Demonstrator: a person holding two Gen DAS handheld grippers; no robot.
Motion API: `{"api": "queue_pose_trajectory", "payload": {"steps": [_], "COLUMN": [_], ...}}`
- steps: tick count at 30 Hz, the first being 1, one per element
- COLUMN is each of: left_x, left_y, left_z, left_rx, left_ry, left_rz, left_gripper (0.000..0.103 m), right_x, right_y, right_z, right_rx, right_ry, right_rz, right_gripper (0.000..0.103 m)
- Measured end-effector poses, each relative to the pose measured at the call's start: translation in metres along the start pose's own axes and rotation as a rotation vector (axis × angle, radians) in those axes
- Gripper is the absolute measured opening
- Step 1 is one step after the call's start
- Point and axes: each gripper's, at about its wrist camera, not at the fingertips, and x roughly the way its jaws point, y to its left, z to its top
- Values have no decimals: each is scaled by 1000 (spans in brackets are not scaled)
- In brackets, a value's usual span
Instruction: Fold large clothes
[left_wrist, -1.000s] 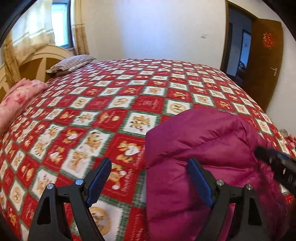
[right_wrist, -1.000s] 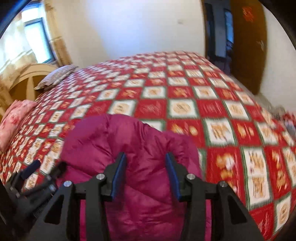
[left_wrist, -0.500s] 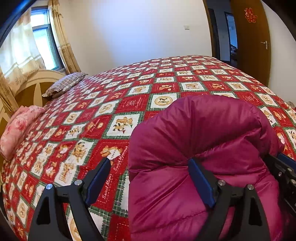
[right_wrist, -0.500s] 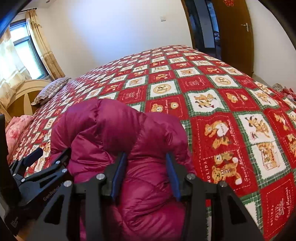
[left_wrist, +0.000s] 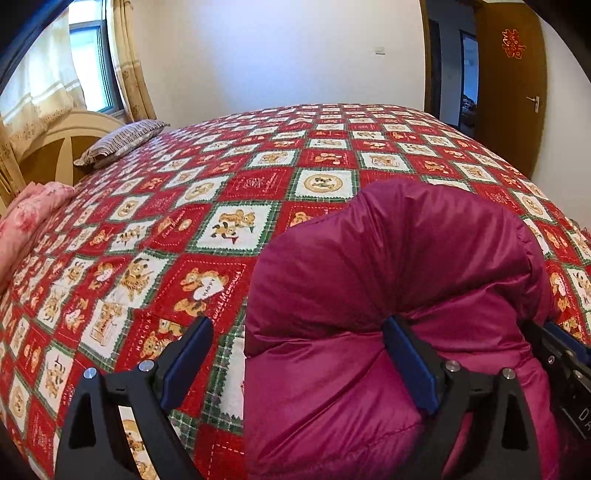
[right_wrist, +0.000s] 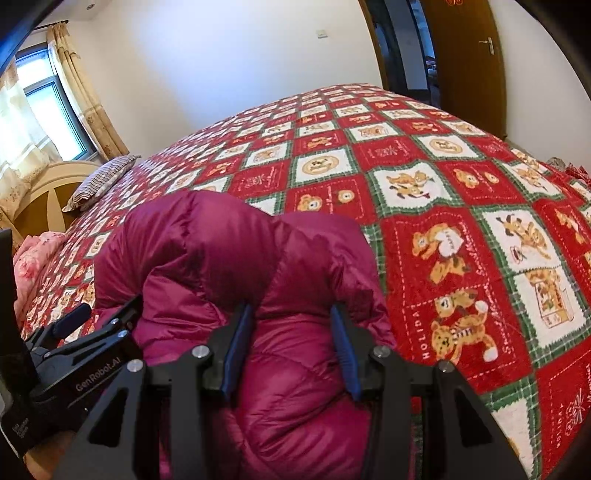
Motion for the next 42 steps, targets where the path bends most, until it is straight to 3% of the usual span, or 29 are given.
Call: {"api": "queue_pose_trajectory", "payload": {"steps": [42], "left_x": [10], "left_y": [3], "left_z": [-5], "left_rx": [-5], "left_ry": [22], "left_rz": [-15], "left_gripper": [97], "right_x": [12], "right_y": [4], "right_z": [-5], "right_rx": [-13], "right_ry": [17], "right_rz": [-35], "right_gripper": [48]}}
